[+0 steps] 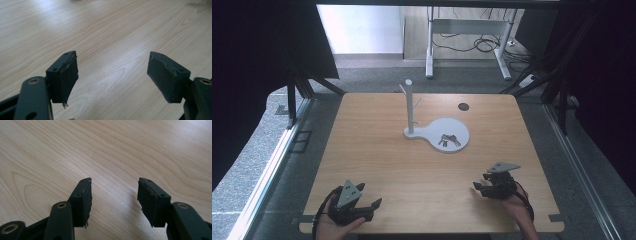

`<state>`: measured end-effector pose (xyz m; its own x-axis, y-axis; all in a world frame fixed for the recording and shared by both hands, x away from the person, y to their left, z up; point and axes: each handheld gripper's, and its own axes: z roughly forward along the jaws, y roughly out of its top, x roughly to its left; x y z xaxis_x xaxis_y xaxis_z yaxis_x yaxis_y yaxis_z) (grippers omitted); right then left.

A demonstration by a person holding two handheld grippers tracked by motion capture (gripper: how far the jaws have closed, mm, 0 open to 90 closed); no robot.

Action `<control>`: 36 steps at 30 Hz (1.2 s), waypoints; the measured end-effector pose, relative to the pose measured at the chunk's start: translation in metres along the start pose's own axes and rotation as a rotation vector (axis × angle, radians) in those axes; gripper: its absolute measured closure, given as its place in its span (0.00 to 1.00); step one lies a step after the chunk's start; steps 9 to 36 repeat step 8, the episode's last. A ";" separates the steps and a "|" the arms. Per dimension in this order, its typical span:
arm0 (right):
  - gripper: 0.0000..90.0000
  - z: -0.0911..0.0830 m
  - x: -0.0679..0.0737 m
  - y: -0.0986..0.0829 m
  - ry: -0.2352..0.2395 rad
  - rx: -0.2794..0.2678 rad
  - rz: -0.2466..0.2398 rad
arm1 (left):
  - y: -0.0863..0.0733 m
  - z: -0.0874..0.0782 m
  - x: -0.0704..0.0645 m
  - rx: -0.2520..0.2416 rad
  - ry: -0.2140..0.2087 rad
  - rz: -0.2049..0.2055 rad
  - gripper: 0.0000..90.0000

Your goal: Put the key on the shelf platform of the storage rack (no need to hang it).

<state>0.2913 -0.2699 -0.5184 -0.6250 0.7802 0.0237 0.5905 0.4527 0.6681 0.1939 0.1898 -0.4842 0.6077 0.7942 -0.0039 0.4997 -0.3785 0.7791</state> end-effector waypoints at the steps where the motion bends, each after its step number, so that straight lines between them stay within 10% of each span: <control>1: 0.50 0.000 0.000 0.000 0.000 0.000 0.000 | 0.000 0.000 0.000 -0.001 -0.001 0.001 0.28; 36: 0.49 -0.002 0.000 0.000 -0.009 -0.023 -0.001 | 0.001 -0.001 0.000 -0.004 -0.003 0.006 0.28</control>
